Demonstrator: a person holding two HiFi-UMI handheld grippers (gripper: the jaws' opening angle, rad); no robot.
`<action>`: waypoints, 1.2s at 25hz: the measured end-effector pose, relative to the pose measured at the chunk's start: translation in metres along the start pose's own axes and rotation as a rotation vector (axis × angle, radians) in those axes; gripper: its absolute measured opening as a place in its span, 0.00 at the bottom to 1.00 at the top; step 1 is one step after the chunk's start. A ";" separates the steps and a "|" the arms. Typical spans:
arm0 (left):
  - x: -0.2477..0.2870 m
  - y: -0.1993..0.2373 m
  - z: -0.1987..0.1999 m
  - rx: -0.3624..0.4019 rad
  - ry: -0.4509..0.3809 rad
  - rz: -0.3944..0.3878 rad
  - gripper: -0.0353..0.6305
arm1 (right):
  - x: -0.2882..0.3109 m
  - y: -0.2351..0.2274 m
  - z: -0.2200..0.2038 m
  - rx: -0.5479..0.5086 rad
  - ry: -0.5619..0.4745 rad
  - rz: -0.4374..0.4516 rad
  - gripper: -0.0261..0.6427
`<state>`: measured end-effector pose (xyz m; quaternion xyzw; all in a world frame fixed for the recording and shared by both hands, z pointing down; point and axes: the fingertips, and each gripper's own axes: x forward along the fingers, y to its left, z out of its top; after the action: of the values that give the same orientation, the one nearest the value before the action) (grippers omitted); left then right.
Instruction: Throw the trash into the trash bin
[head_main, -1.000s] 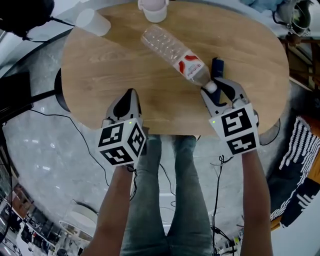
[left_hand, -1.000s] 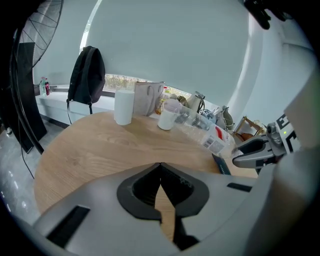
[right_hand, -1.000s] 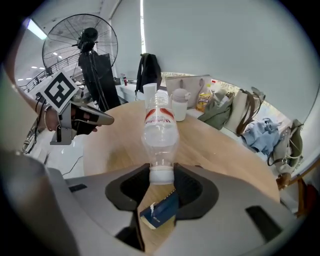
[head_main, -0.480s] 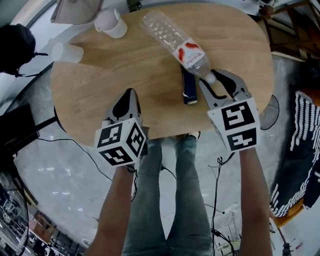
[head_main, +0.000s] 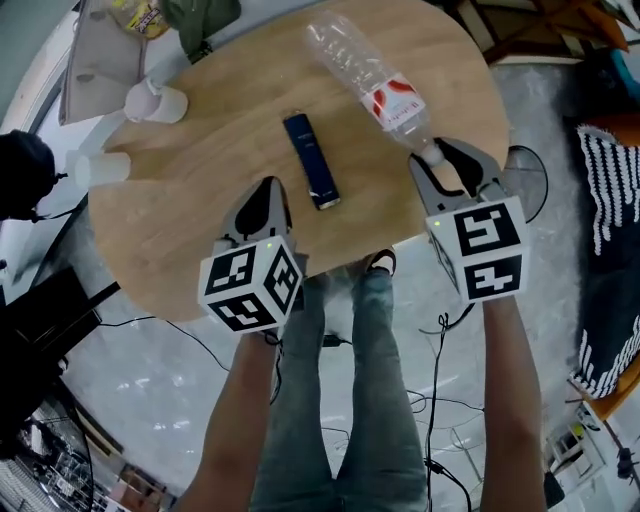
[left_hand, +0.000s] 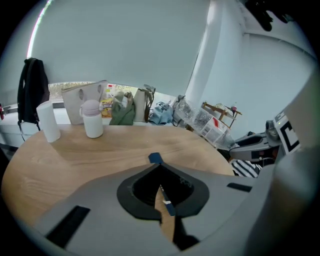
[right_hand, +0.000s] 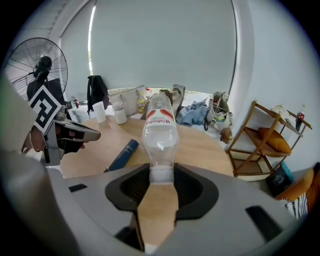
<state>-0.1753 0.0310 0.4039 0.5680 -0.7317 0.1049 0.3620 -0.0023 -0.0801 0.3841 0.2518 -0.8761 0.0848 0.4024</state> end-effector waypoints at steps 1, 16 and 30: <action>0.004 -0.002 0.001 0.008 0.003 -0.009 0.08 | 0.000 -0.003 -0.004 0.011 0.001 -0.010 0.27; 0.043 -0.159 -0.003 0.159 0.043 -0.194 0.08 | -0.092 -0.113 -0.102 0.266 -0.002 -0.211 0.27; 0.074 -0.269 -0.037 0.271 0.126 -0.315 0.08 | -0.151 -0.177 -0.221 0.471 0.067 -0.363 0.27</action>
<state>0.0768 -0.0932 0.4088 0.7112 -0.5891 0.1797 0.3389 0.3174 -0.0977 0.4079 0.4879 -0.7591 0.2208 0.3701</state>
